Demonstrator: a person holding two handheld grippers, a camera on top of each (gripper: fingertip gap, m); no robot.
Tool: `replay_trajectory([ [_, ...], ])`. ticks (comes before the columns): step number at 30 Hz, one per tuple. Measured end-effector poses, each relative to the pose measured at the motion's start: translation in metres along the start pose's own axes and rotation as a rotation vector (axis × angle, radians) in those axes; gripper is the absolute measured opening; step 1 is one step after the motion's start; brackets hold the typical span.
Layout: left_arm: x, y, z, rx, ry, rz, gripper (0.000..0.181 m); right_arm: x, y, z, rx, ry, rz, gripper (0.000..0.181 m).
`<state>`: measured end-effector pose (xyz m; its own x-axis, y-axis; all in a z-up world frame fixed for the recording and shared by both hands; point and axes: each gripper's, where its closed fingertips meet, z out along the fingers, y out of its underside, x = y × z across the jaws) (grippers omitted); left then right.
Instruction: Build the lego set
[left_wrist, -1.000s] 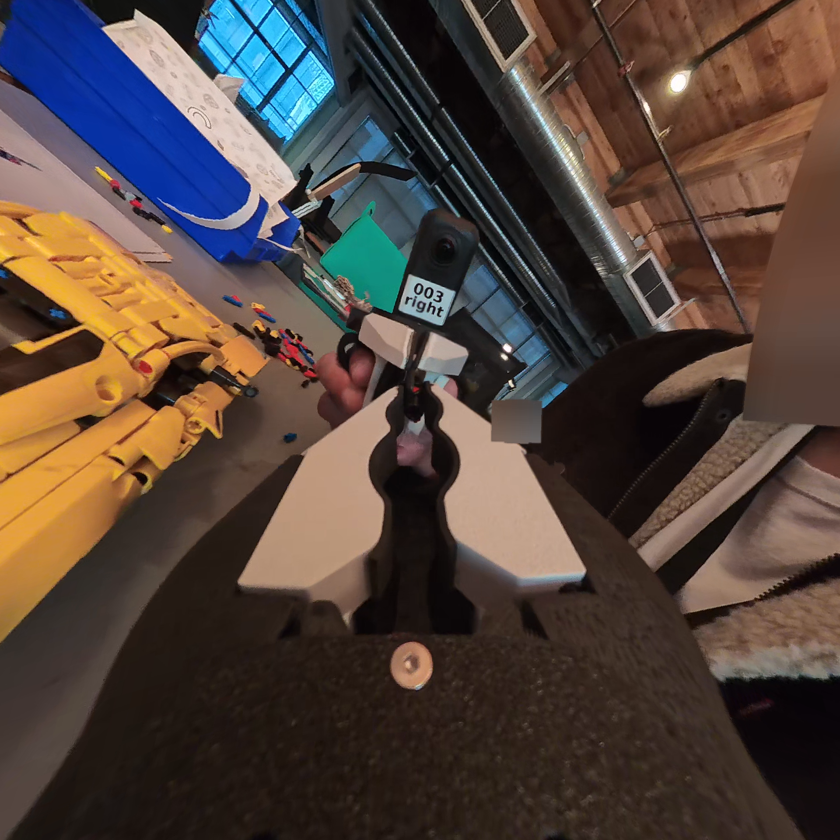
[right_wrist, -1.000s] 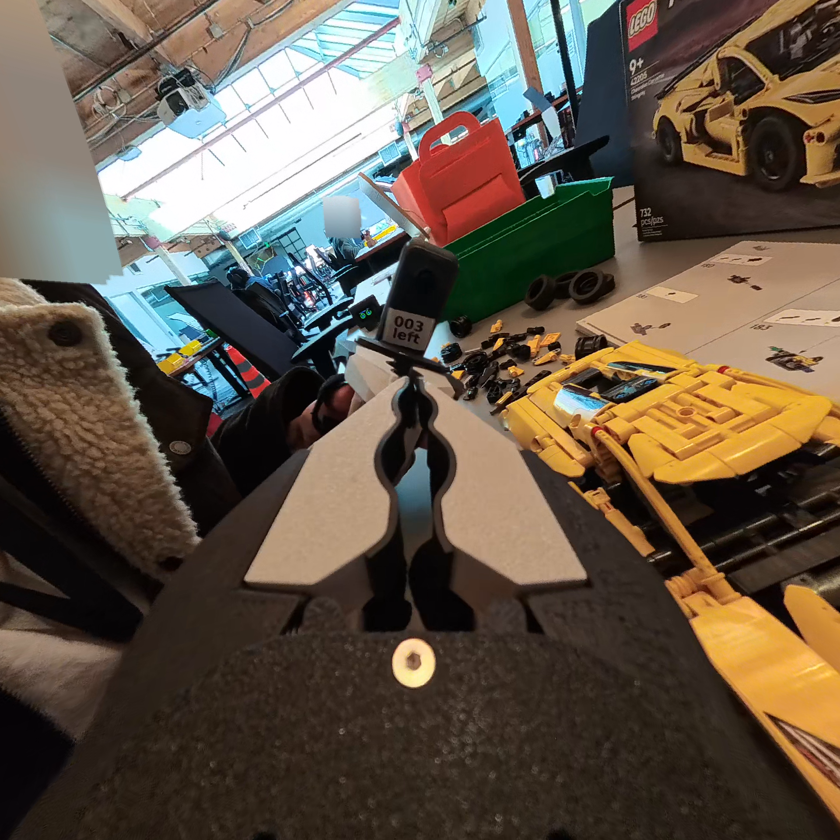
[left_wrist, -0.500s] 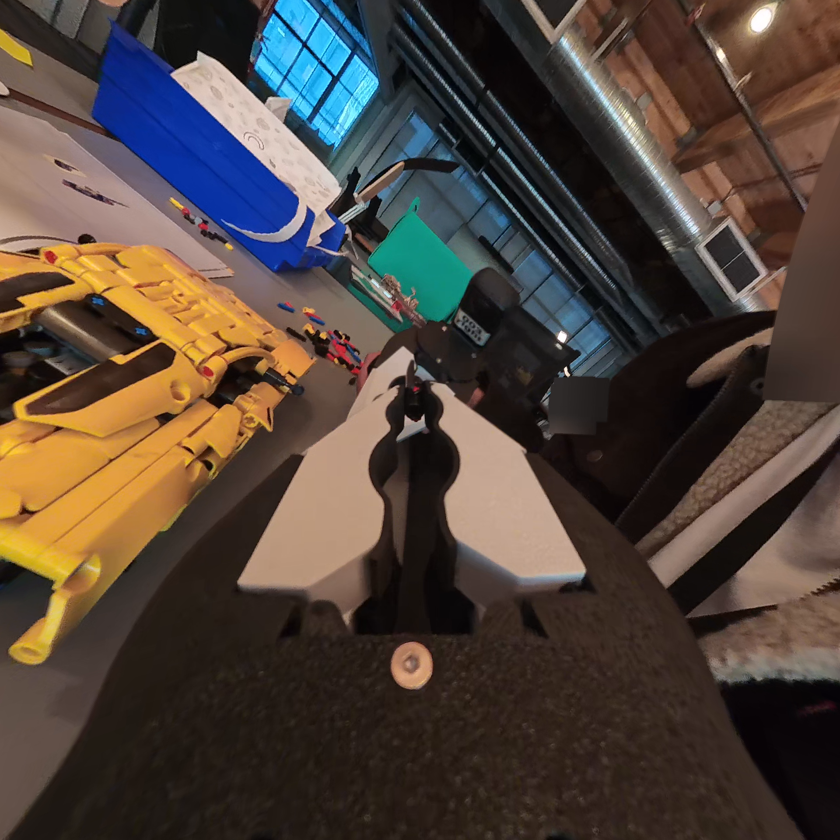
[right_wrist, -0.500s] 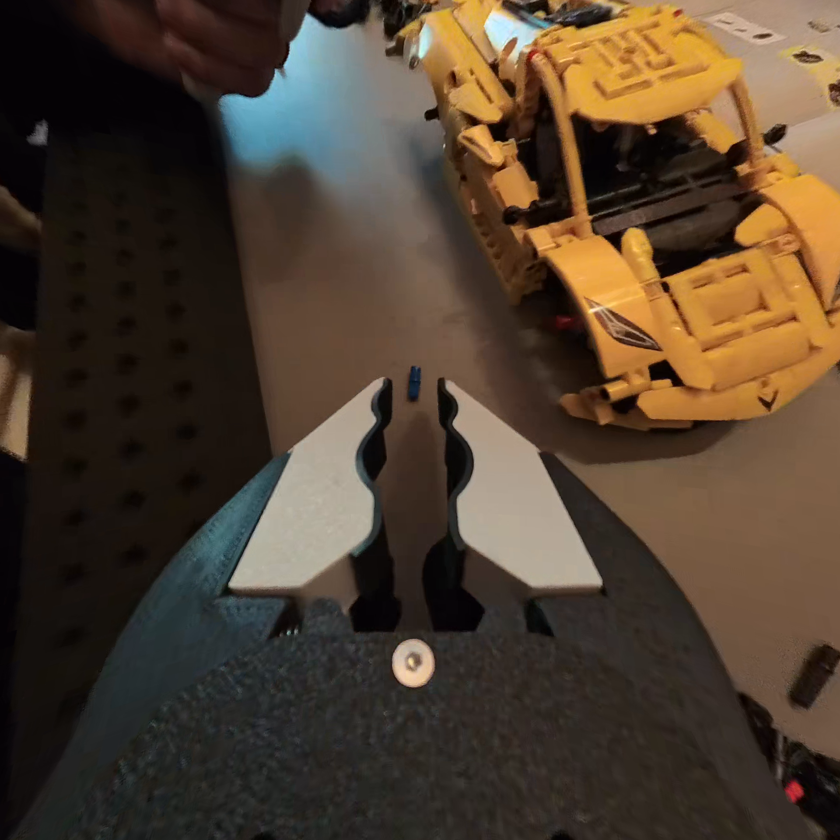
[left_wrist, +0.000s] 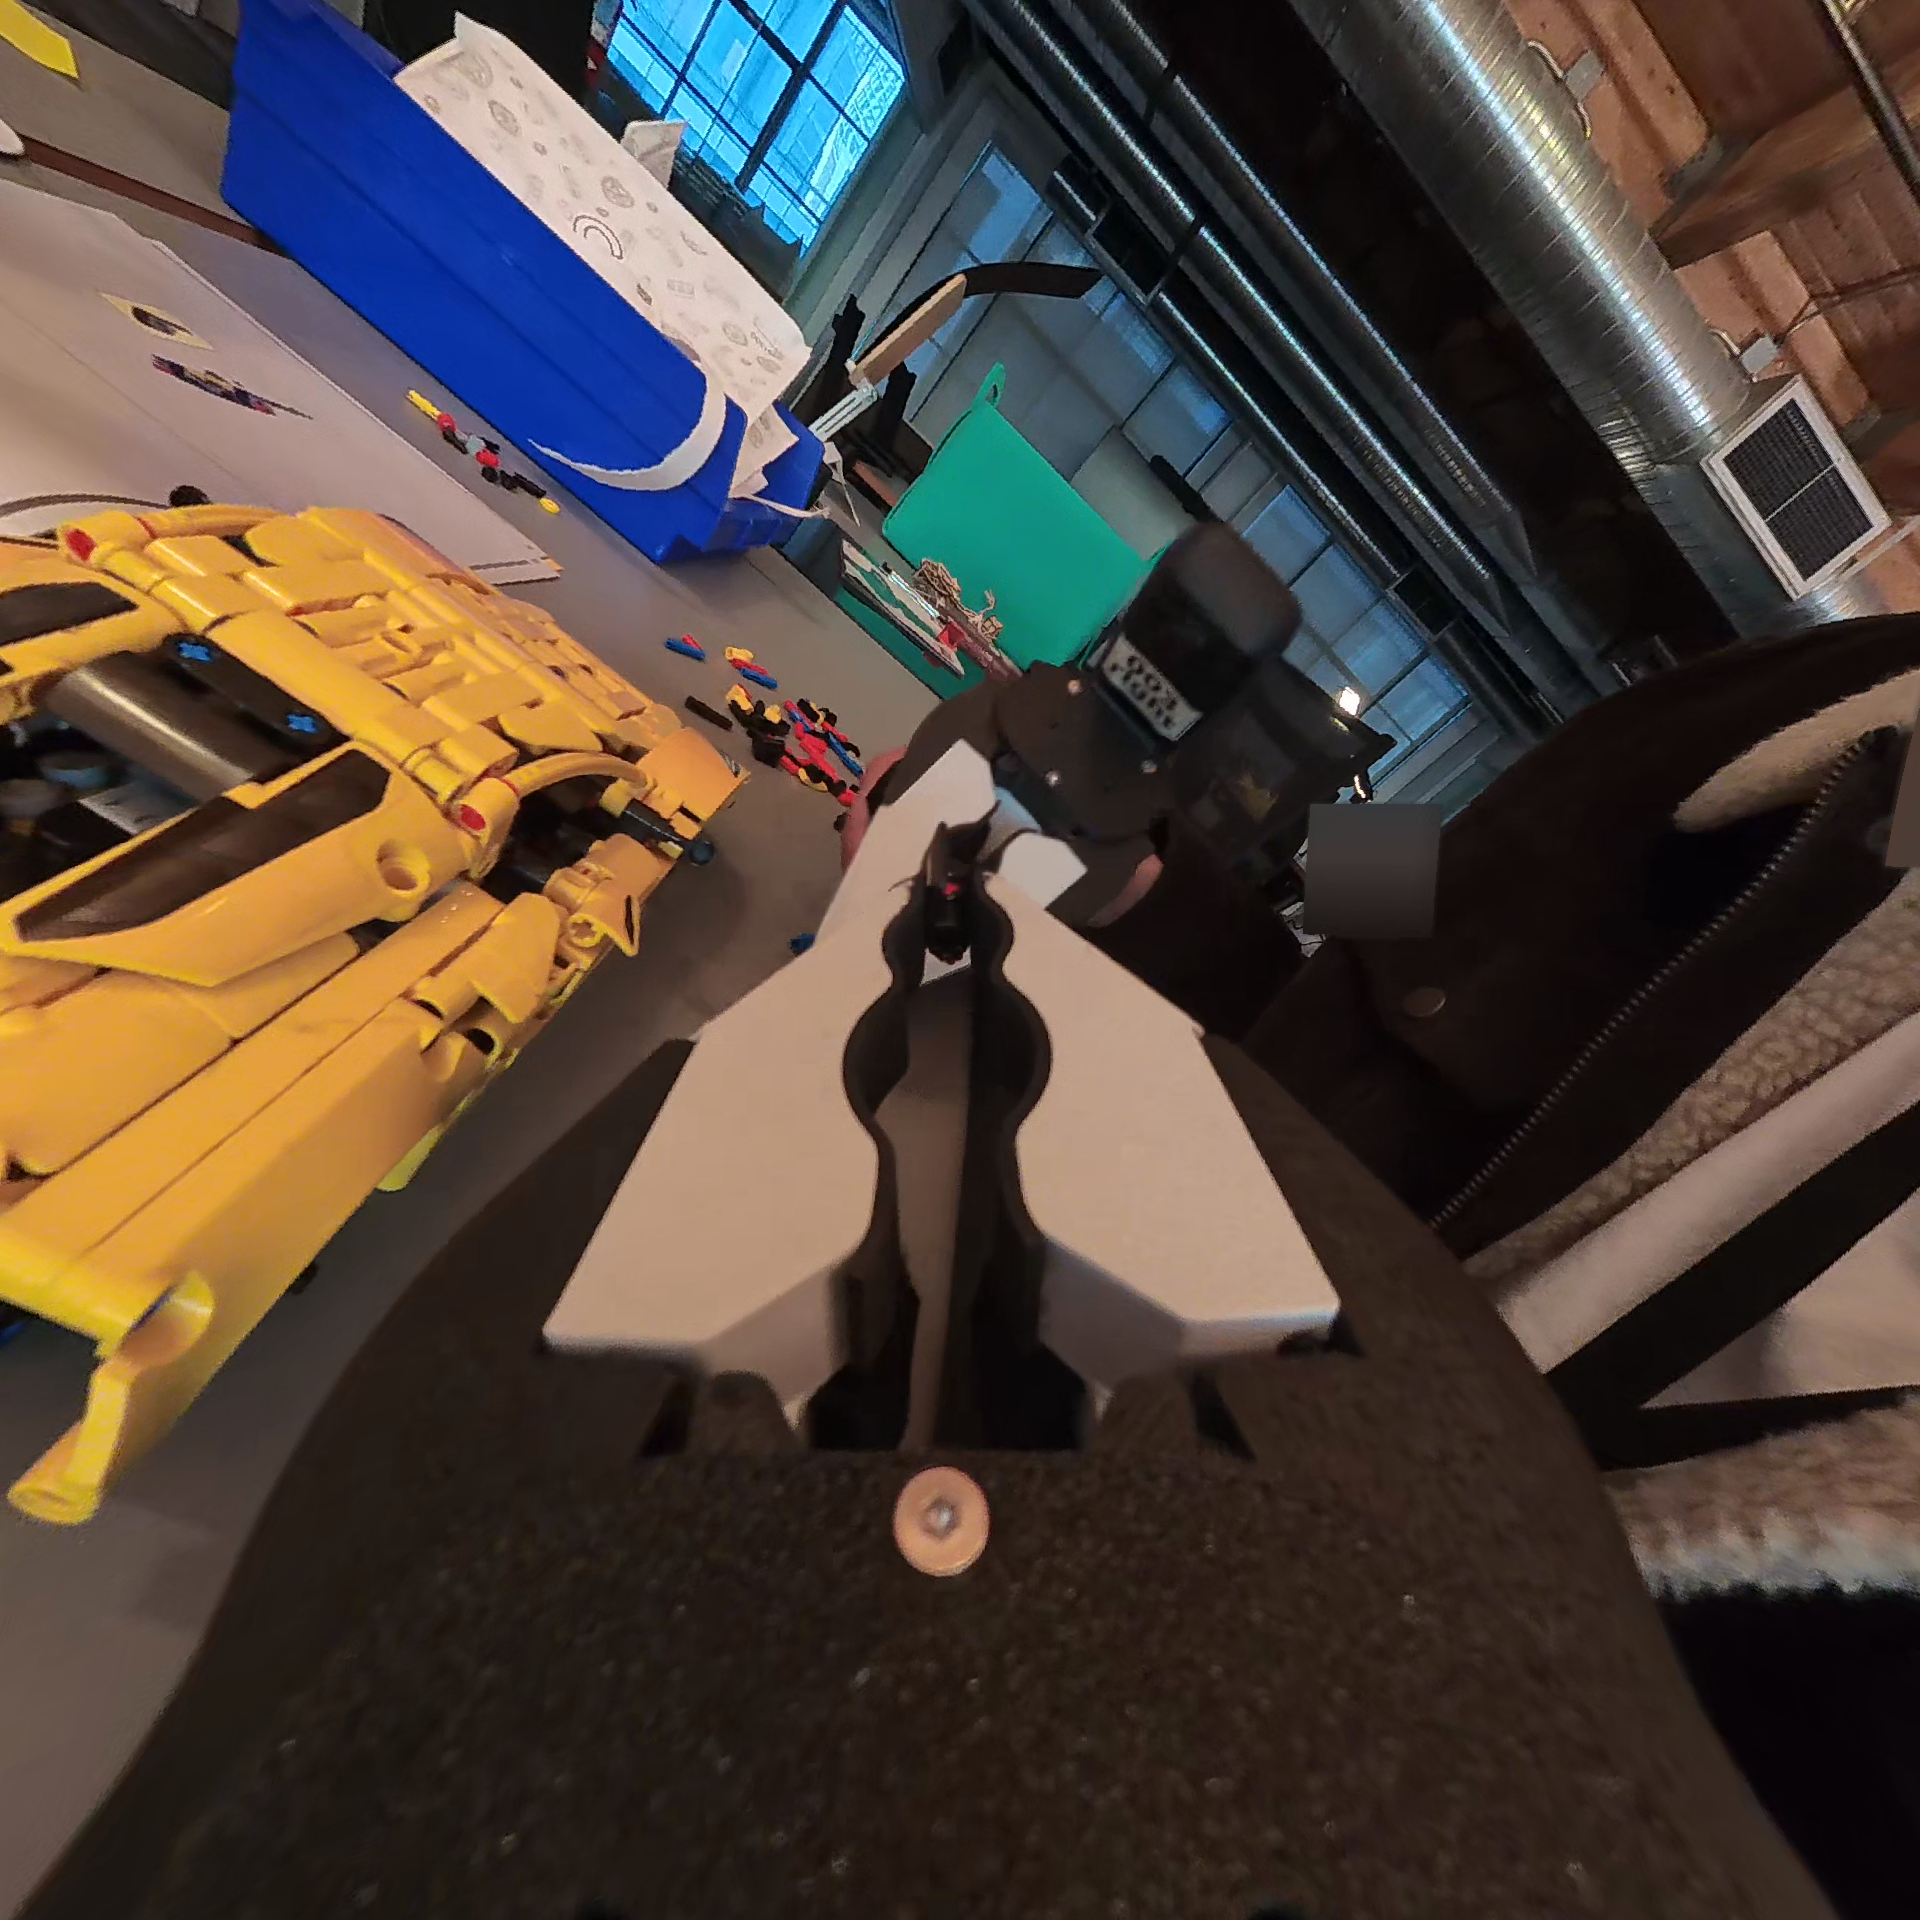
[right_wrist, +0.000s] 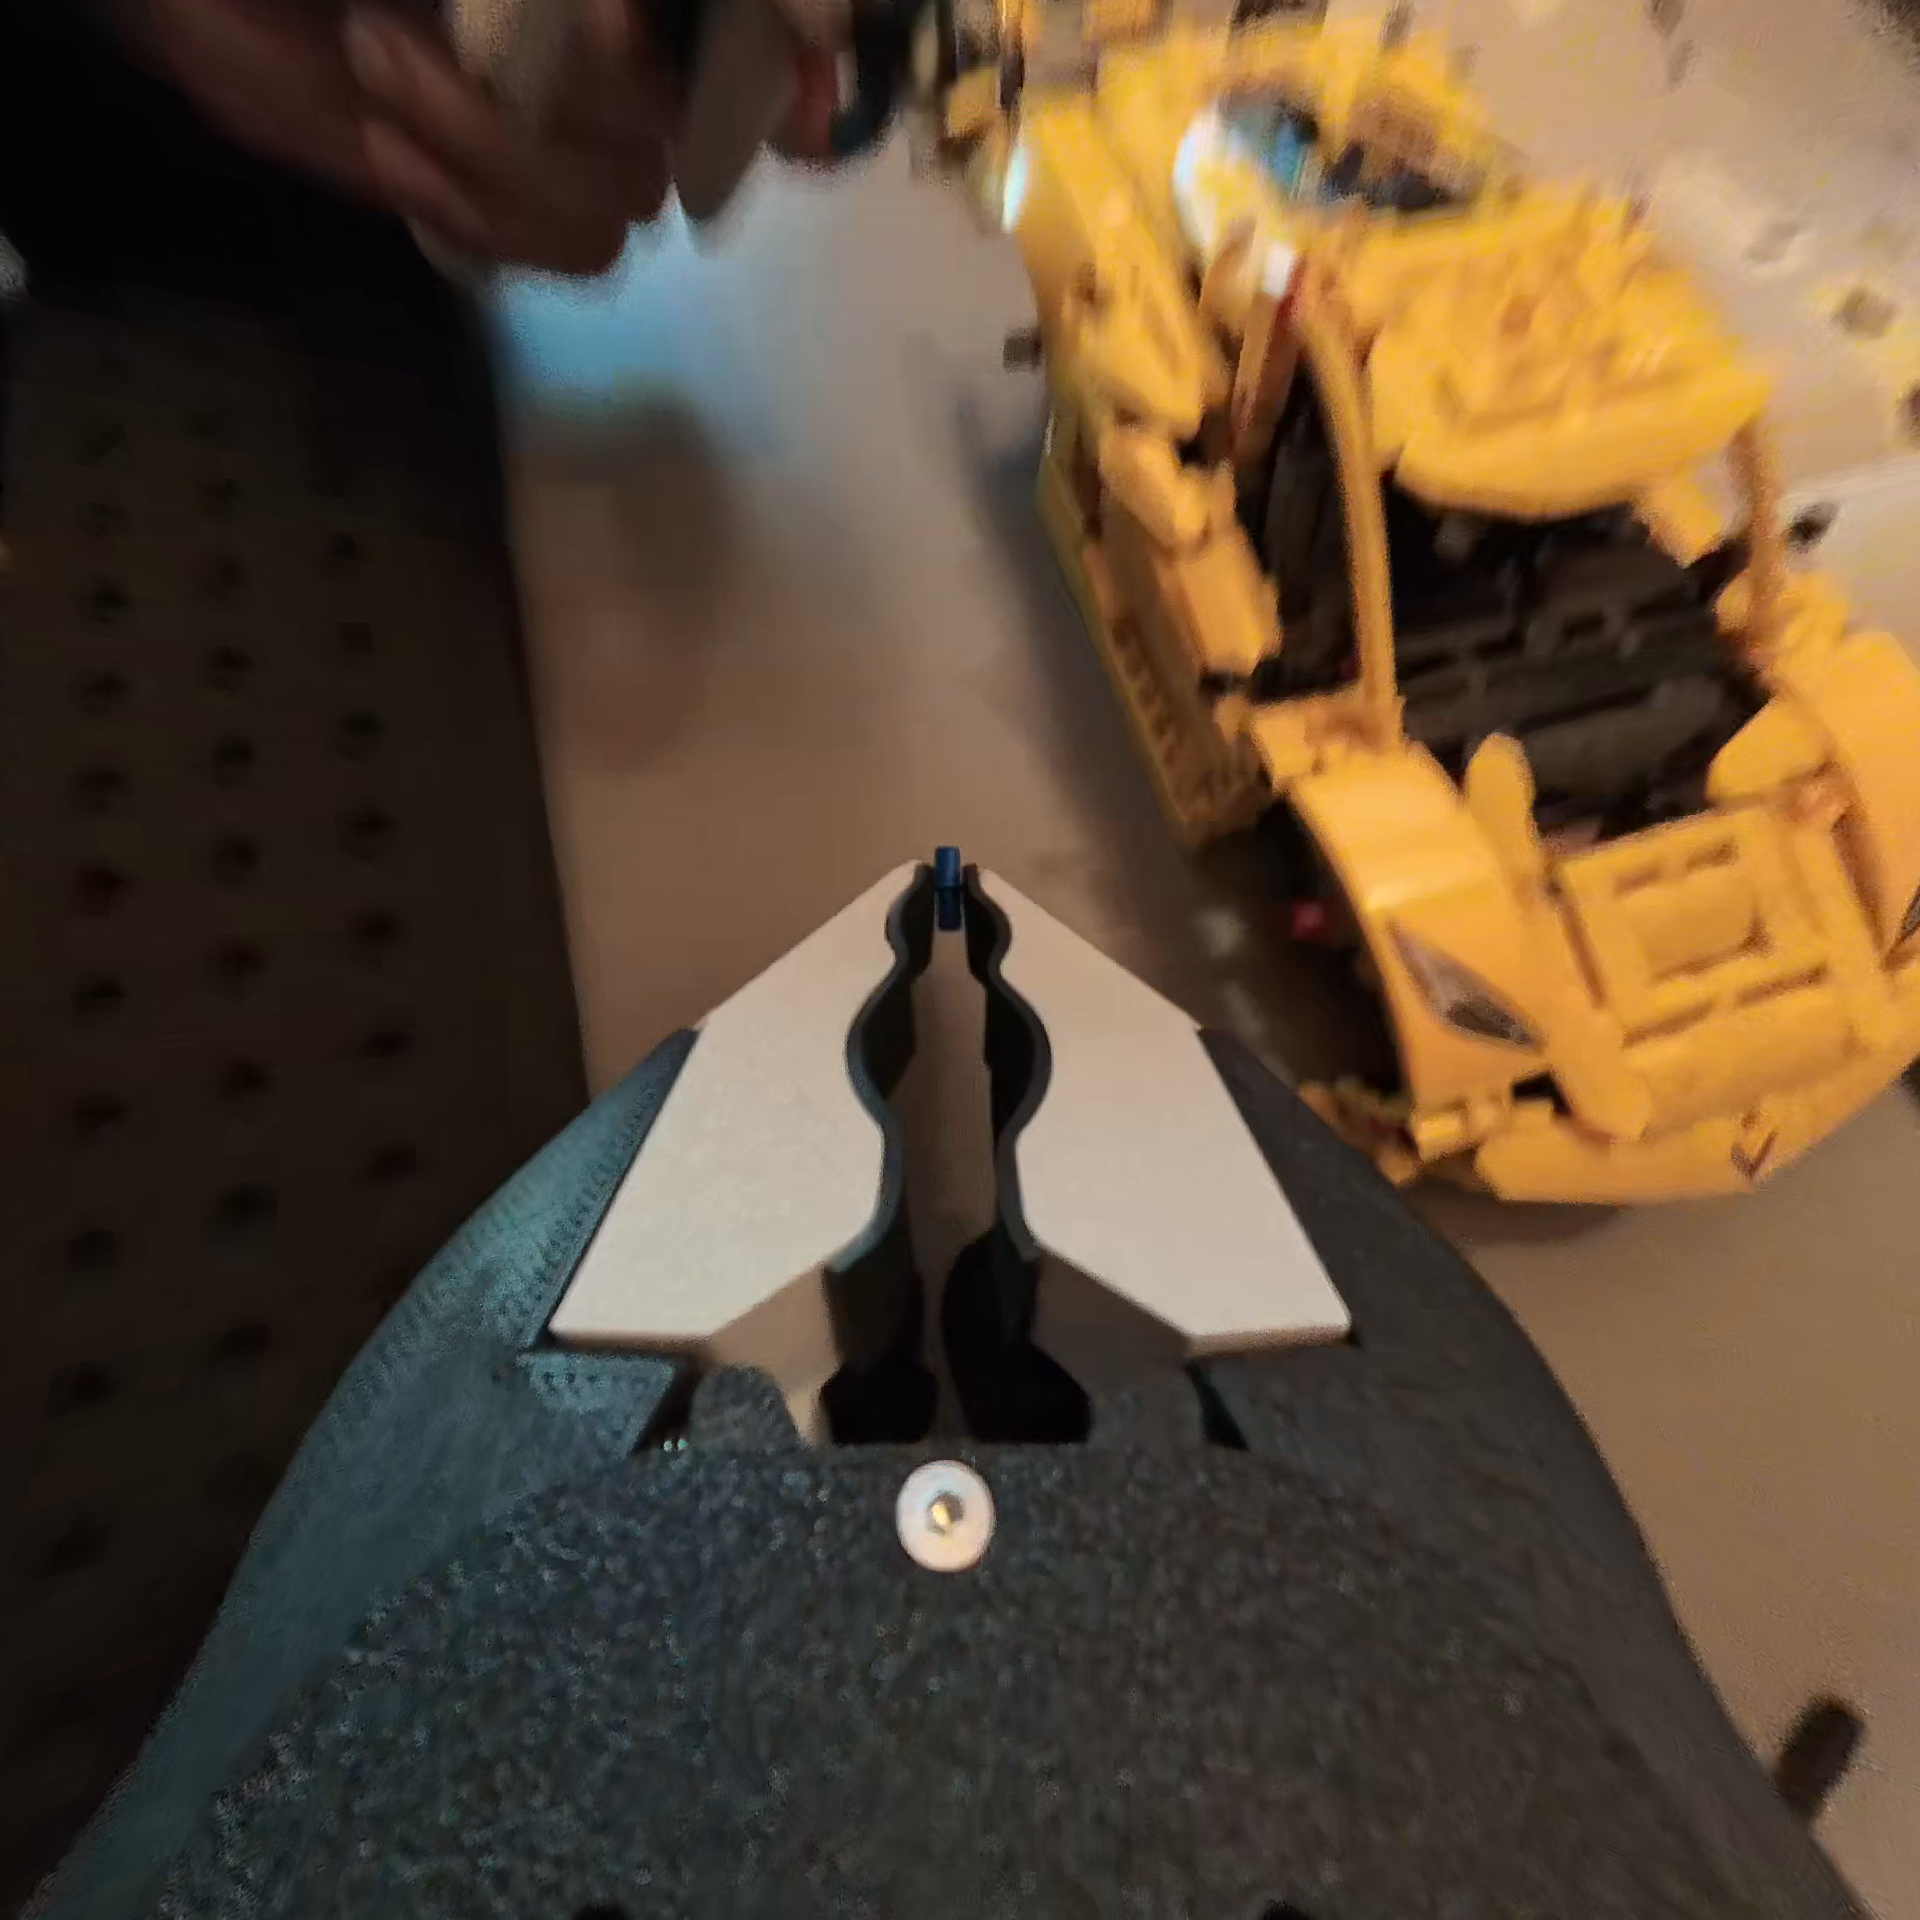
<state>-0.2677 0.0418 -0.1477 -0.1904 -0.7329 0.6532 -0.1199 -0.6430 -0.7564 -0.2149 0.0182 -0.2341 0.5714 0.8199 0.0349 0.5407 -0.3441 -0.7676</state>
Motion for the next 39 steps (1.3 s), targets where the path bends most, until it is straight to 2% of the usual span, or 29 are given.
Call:
replay_trajectory([
  [4, 0.002, -0.013, -0.007, 0.082, 0.037, -0.041, 0.007, -0.002, -0.08, -0.005, 0.342, -0.022, 0.071, 0.003],
  [9, 0.0, -0.031, -0.023, 0.216, 0.087, -0.131, 0.007, 0.004, -0.121, 0.002, 0.514, -0.018, 0.209, 0.003],
  [18, -0.001, -0.026, -0.017, 0.176, 0.058, -0.104, 0.007, 0.004, -0.128, -0.003, 0.577, -0.015, 0.213, 0.003],
  [34, 0.001, -0.018, -0.011, 0.133, 0.071, -0.105, 0.006, -0.006, -0.122, 0.004, 0.536, -0.089, 0.228, 0.004],
  [36, 0.001, -0.021, -0.013, 0.149, 0.075, -0.107, 0.007, -0.001, -0.125, -0.003, 0.585, -0.095, 0.267, 0.004],
  [39, 0.004, -0.032, -0.021, 0.224, 0.136, -0.166, 0.007, 0.009, -0.137, -0.023, 0.737, -0.156, 0.383, 0.003],
])
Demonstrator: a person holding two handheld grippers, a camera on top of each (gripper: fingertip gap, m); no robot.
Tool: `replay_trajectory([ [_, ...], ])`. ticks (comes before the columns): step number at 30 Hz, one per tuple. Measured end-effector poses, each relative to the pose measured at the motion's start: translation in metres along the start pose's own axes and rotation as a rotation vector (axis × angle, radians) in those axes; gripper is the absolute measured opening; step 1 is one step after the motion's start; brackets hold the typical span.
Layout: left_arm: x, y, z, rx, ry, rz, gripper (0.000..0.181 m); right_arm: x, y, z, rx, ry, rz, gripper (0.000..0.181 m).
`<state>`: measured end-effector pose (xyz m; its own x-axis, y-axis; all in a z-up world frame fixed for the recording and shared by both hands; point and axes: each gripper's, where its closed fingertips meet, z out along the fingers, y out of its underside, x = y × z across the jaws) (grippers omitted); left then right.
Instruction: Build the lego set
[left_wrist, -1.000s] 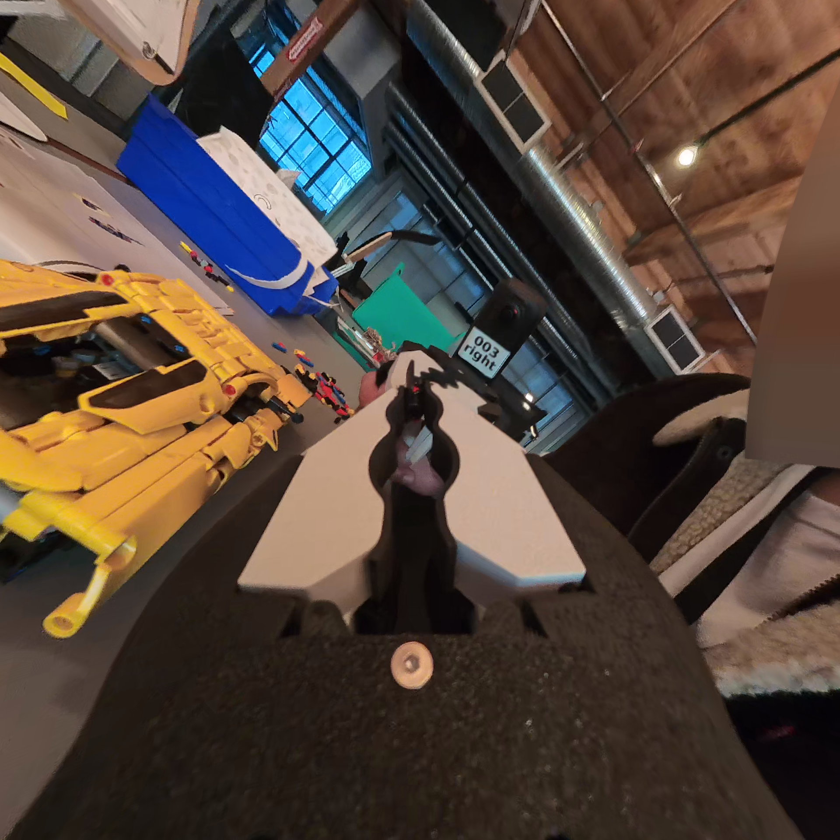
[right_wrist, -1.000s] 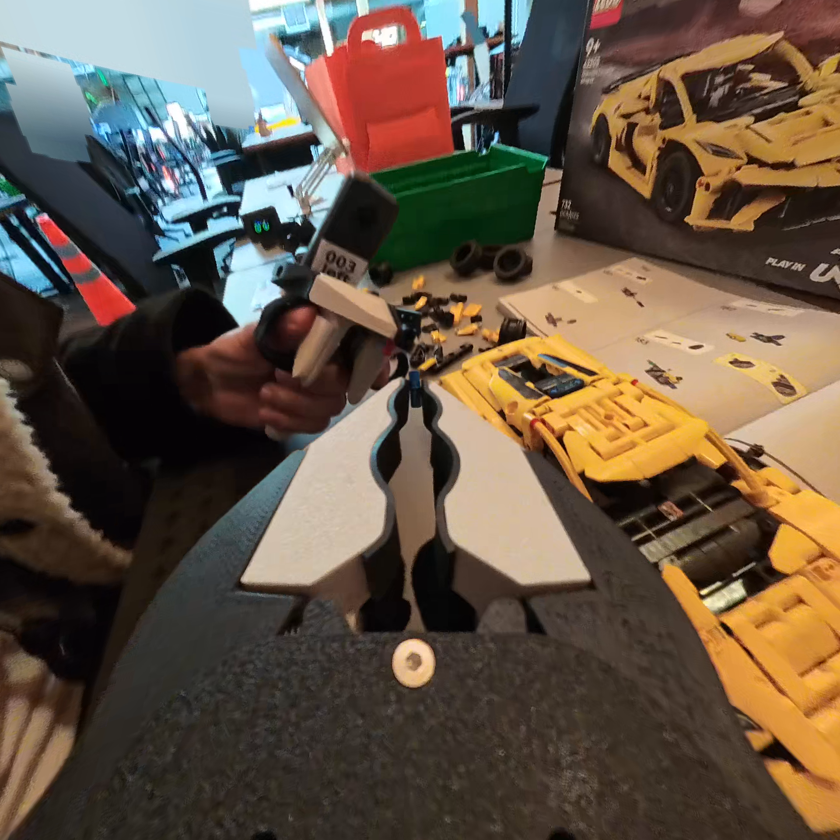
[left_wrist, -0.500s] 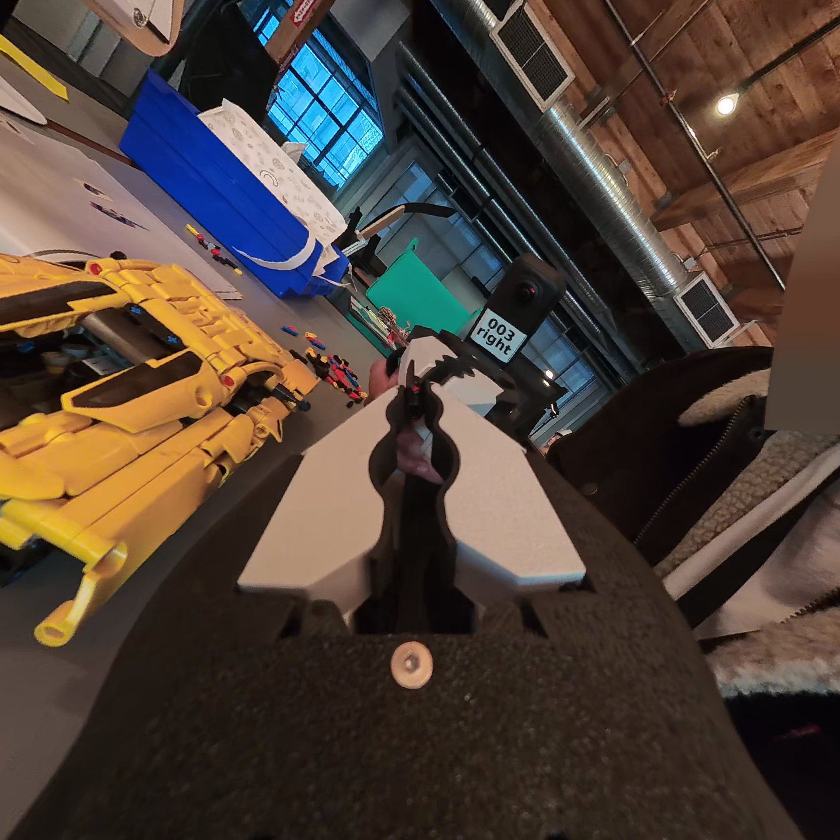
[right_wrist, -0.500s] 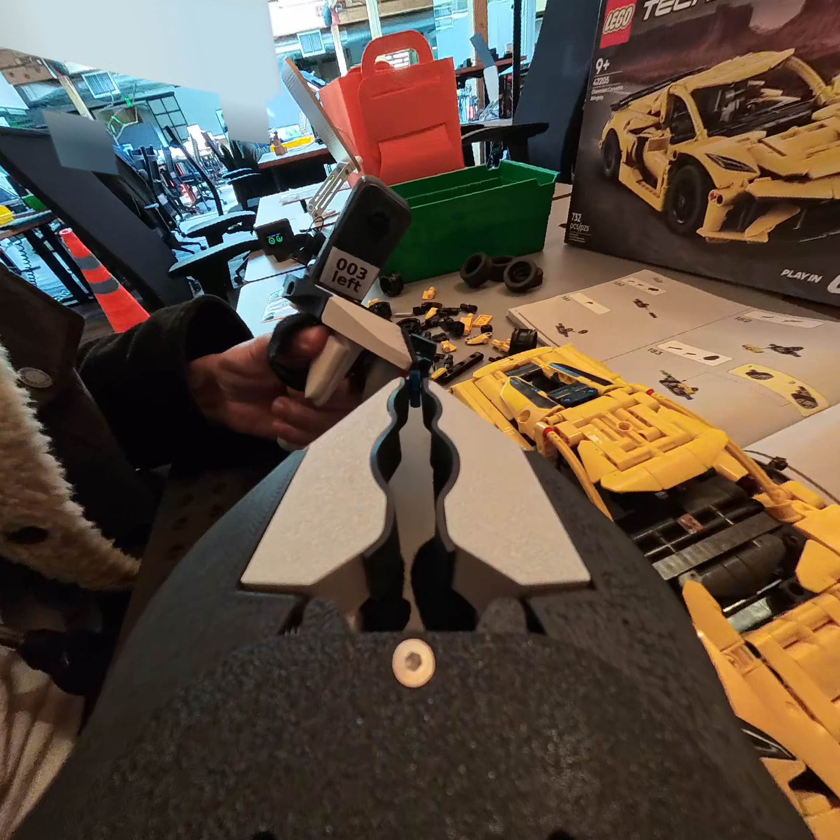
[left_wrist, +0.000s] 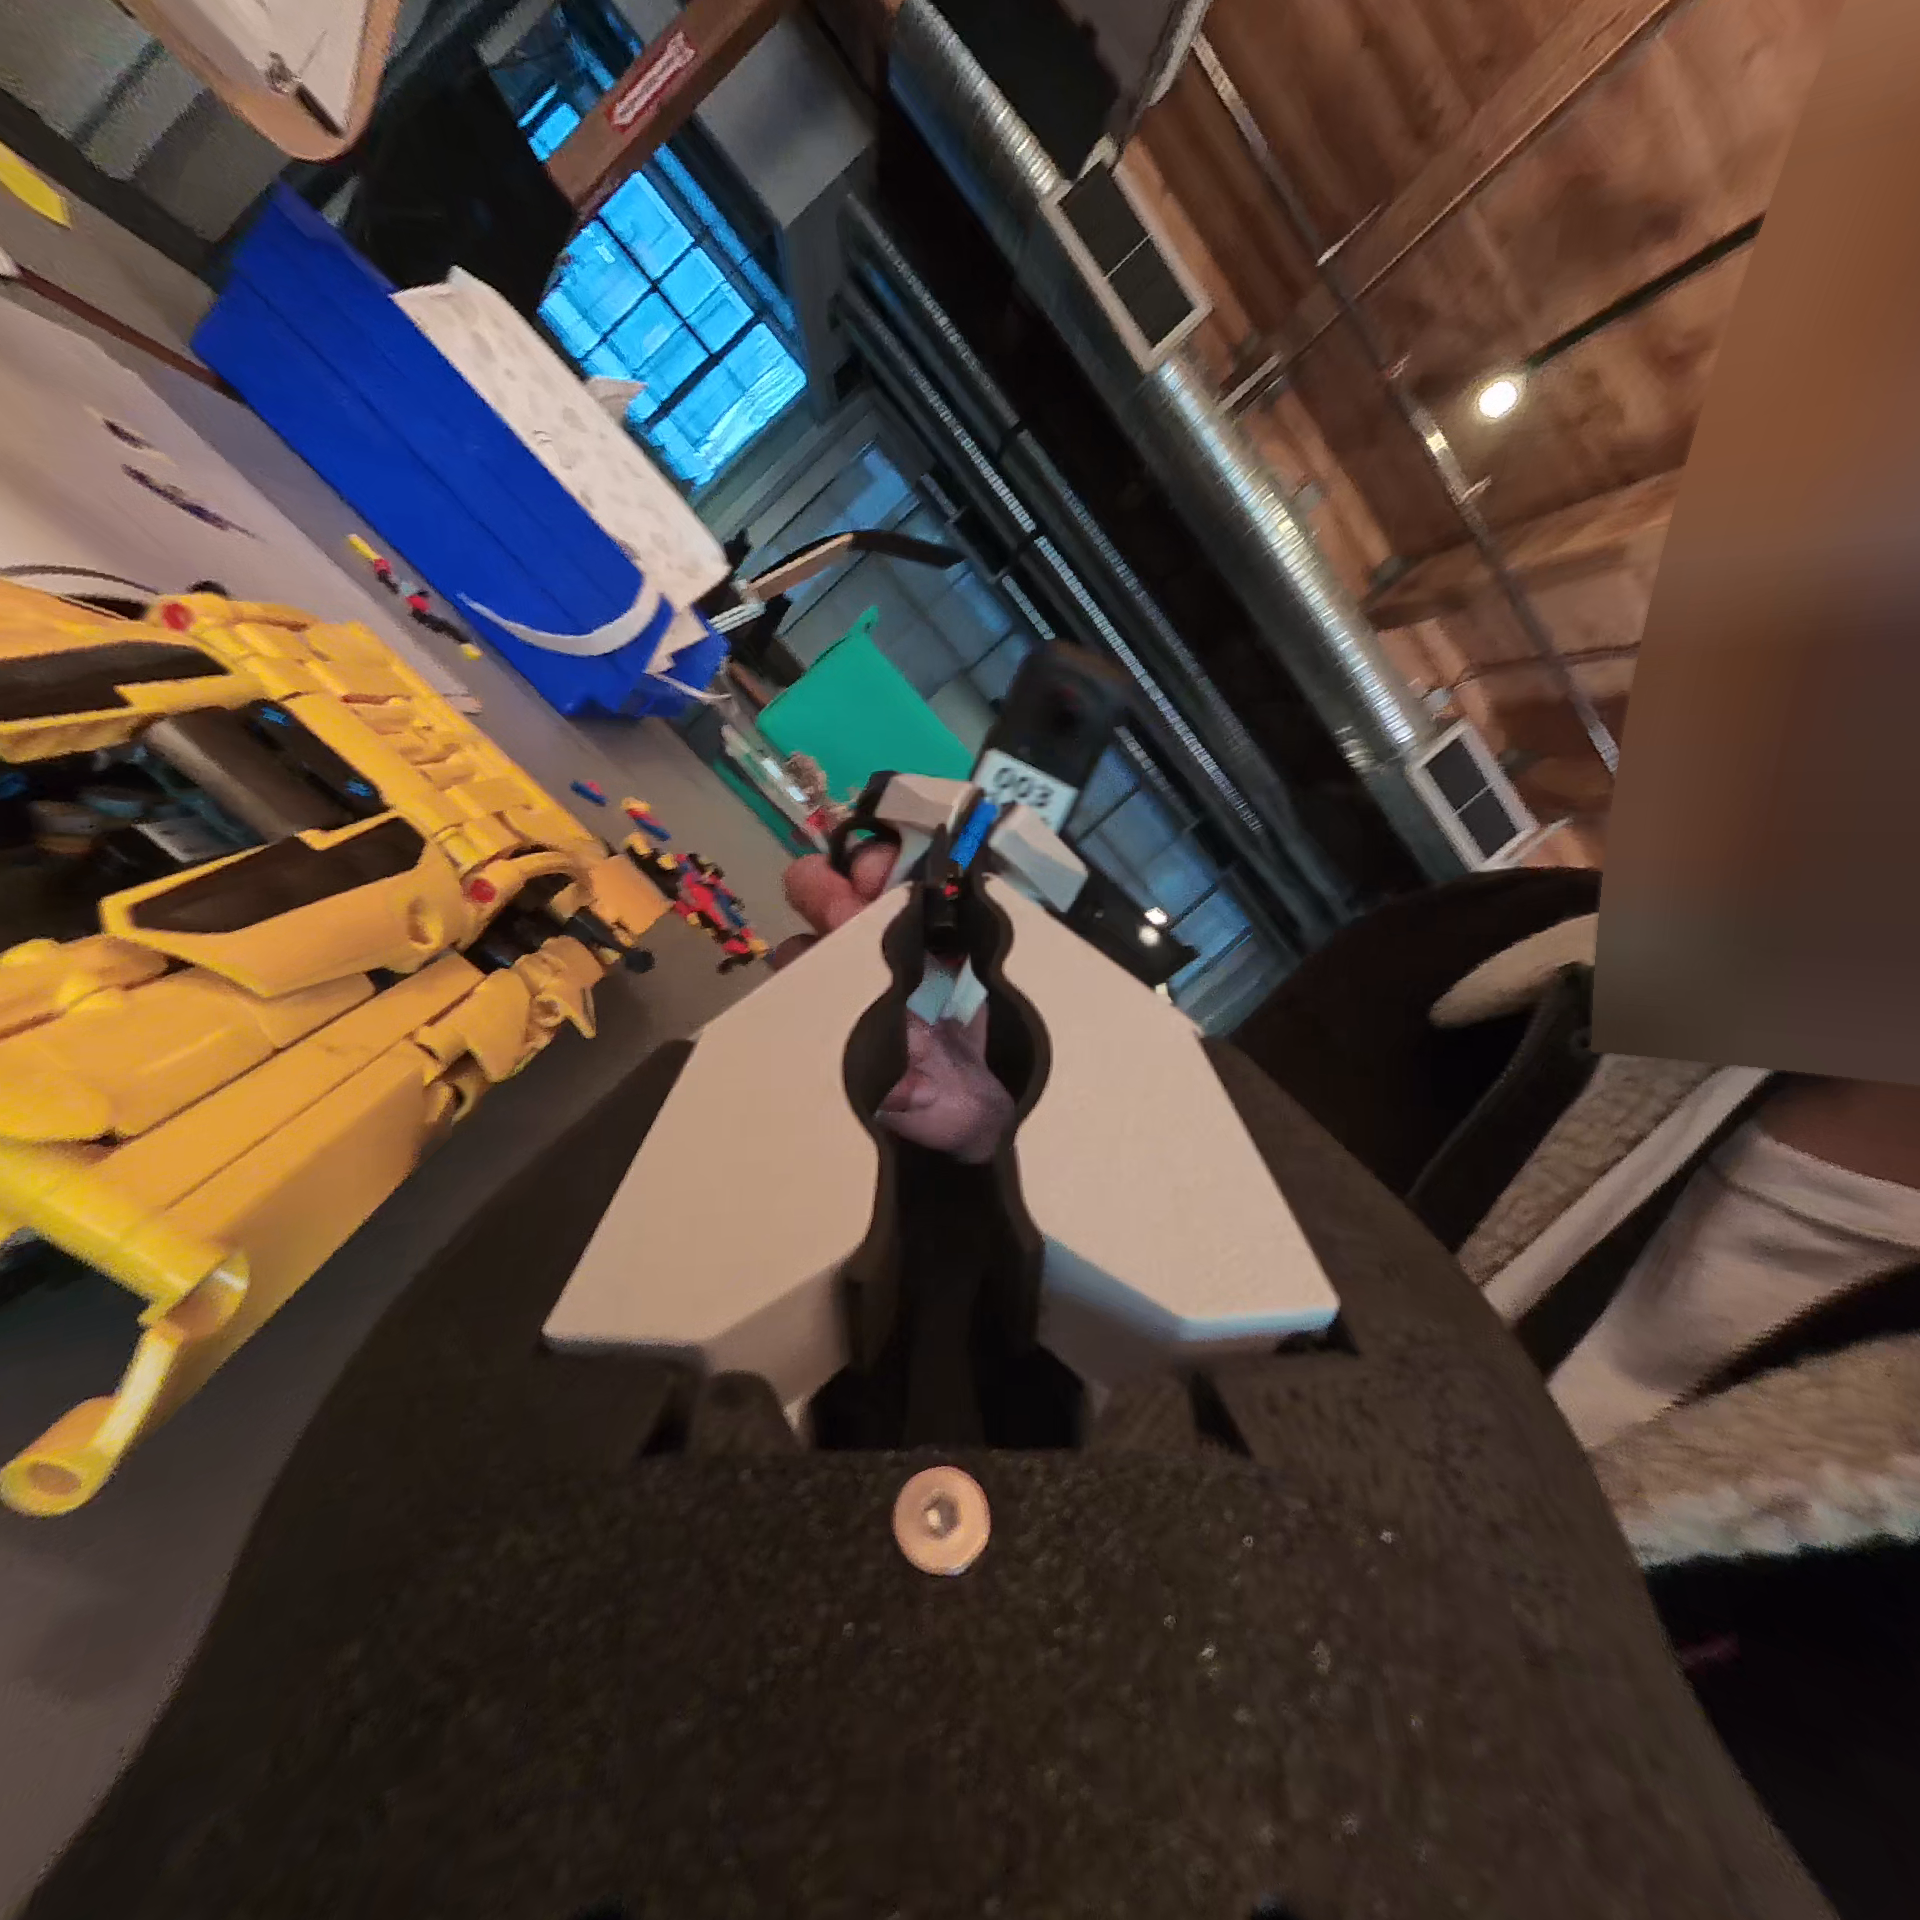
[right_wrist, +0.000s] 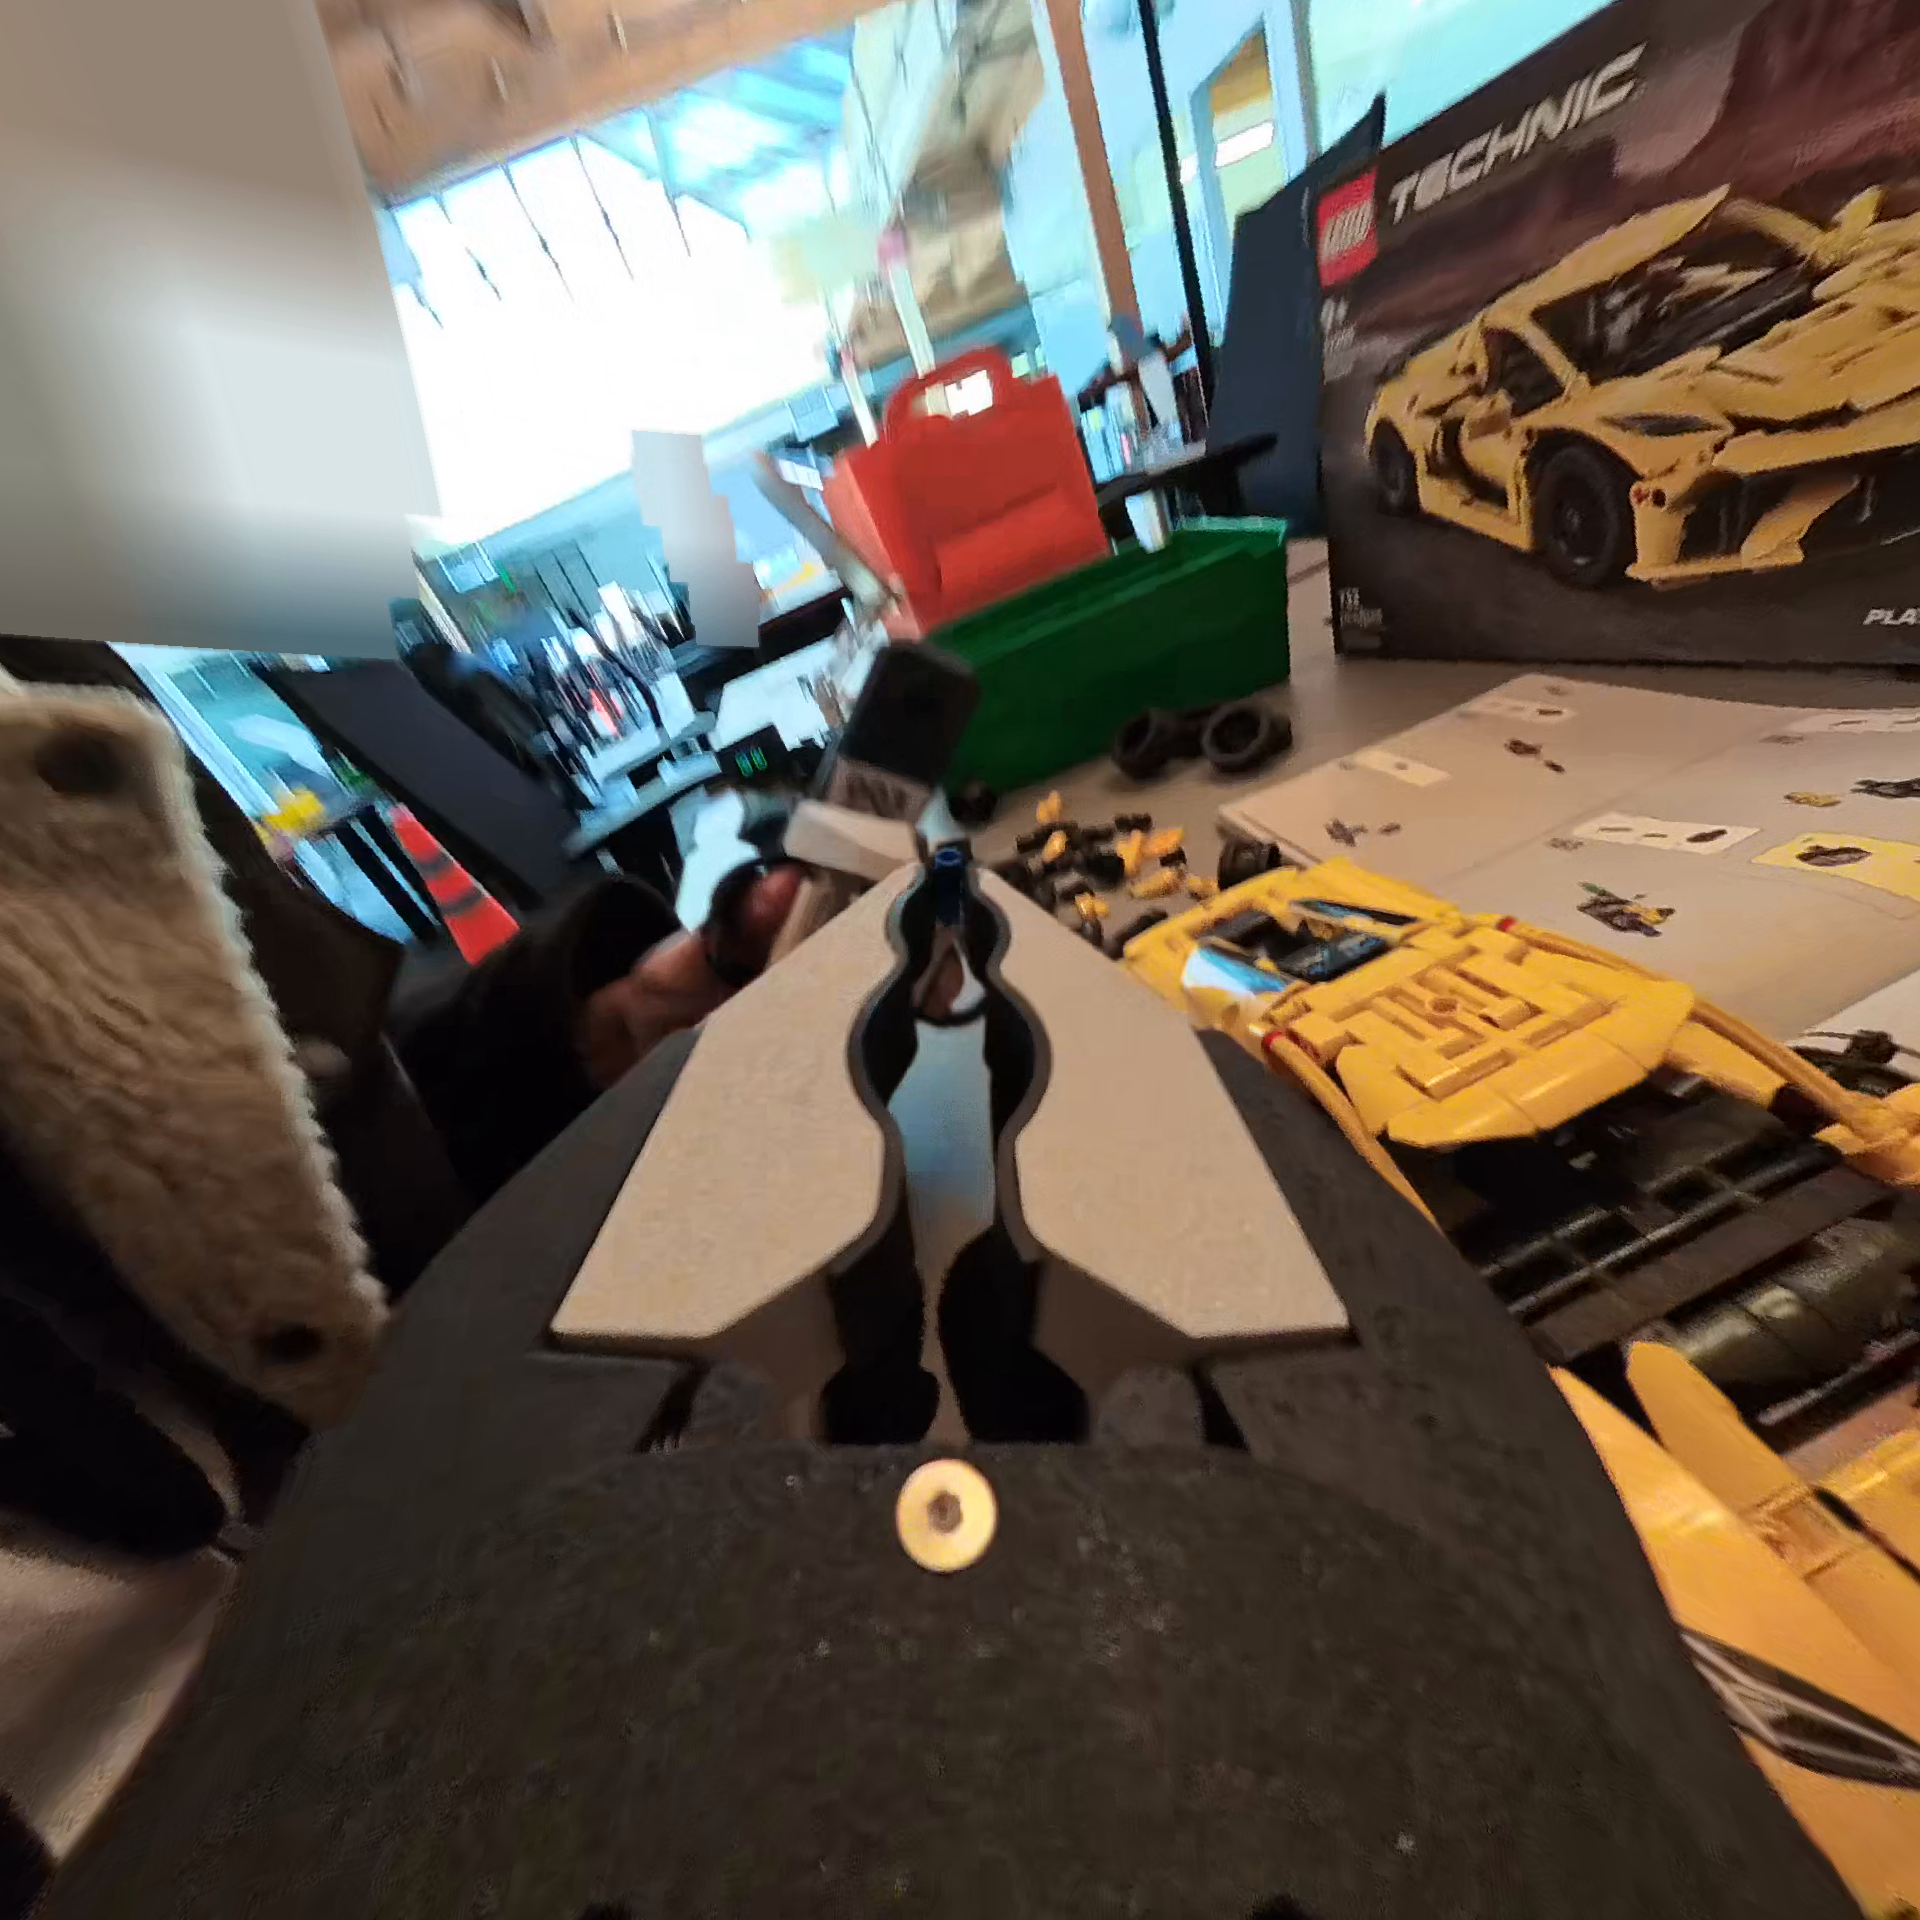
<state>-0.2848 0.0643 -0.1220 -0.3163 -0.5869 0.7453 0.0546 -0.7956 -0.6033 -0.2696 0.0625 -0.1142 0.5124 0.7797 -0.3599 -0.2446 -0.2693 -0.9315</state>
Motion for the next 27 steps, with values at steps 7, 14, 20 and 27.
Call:
replay_trajectory([
  [7, 0.025, -0.015, 0.003, 0.138, 0.245, -0.159, 0.006, -0.011, -0.022, 0.015, 0.215, -0.095, 0.172, 0.003],
  [14, 0.027, -0.018, 0.003, 0.174, 0.284, -0.192, 0.006, -0.016, -0.022, 0.023, 0.238, -0.107, 0.161, 0.003],
  [20, 0.029, -0.021, 0.0, 0.197, 0.314, -0.222, 0.006, -0.017, -0.021, 0.024, 0.242, -0.11, 0.157, 0.003],
  [27, 0.026, -0.022, -0.002, 0.207, 0.301, -0.224, 0.006, -0.014, -0.027, 0.019, 0.272, -0.099, 0.136, 0.003],
])
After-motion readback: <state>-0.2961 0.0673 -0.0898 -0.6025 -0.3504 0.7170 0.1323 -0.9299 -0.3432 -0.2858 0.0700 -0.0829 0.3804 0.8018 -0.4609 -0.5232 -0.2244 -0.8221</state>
